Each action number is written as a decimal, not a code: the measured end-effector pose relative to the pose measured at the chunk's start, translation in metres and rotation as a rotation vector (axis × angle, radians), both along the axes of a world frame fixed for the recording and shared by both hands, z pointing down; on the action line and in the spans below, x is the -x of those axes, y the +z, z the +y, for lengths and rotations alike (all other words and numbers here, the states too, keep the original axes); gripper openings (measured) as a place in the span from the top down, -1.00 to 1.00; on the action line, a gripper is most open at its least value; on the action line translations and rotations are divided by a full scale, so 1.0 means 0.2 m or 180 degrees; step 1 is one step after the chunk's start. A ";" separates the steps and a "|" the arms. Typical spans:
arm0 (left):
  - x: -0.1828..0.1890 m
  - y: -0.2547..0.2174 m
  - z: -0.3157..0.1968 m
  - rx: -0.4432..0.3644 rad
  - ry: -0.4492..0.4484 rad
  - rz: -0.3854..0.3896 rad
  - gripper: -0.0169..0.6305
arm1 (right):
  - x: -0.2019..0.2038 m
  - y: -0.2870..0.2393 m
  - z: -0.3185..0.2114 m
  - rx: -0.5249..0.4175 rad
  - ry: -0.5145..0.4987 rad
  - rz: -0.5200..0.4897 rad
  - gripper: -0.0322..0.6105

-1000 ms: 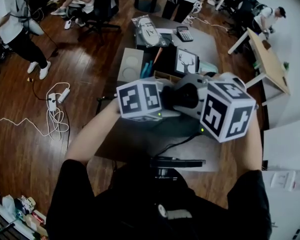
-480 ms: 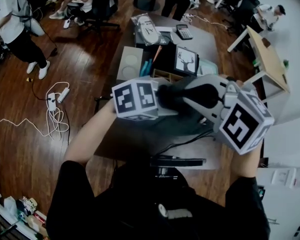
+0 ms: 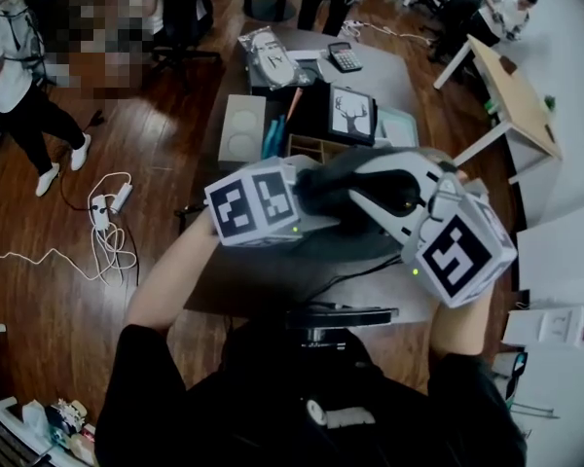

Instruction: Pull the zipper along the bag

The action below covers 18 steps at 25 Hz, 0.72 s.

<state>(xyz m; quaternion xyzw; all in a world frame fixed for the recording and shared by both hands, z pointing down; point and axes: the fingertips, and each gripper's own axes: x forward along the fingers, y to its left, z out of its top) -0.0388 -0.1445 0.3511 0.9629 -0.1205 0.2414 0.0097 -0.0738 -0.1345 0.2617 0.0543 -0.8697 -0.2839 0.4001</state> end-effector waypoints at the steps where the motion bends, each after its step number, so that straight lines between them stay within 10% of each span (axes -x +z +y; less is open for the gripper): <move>1: 0.00 0.00 0.00 -0.0006 -0.0003 -0.0011 0.38 | 0.01 0.00 0.01 0.0016 -0.0016 -0.0008 0.69; 11: 0.01 0.00 0.02 -0.0064 -0.0026 0.0005 0.36 | 0.04 0.04 0.06 -0.0050 -0.0030 0.0193 0.87; 18: 0.03 -0.02 0.01 -0.0337 0.0028 0.0258 0.19 | 0.03 -0.05 0.00 0.0837 0.0899 -0.1067 0.87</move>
